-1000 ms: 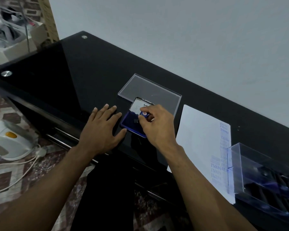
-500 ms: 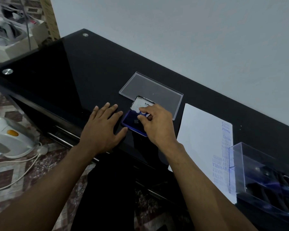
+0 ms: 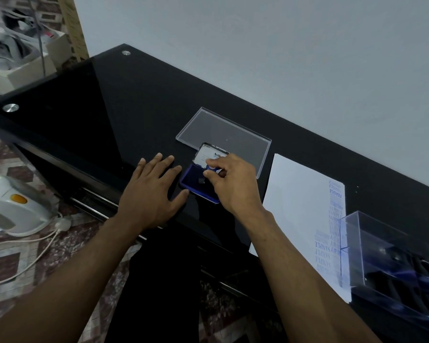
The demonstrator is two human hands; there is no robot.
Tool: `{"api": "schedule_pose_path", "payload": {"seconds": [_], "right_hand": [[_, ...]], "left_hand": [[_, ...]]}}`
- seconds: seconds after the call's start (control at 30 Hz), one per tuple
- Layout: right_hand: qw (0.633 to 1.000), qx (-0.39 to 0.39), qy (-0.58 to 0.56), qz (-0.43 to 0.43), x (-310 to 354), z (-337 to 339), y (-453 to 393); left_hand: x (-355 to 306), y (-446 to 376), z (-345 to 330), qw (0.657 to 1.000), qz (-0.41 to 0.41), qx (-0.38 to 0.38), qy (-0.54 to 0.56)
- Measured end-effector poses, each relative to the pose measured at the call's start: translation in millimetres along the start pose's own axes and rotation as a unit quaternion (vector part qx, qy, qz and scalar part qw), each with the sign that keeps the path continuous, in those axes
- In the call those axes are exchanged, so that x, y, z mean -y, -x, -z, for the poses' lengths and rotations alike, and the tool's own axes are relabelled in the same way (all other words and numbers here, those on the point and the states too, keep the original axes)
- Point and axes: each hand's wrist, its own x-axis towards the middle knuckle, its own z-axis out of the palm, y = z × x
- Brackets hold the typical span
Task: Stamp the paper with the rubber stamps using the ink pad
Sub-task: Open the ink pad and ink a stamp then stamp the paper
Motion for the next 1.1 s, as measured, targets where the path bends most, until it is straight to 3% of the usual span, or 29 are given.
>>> {"api": "schedule_pose_path", "payload": {"seconds": [1.1], "right_hand": [[1.0, 0.009, -0.005, -0.005, 0.9, 3.1, 2.7]], "left_hand": [[0.8, 1.1, -1.8, 1.0, -0.001, -0.008, 0.004]]}}
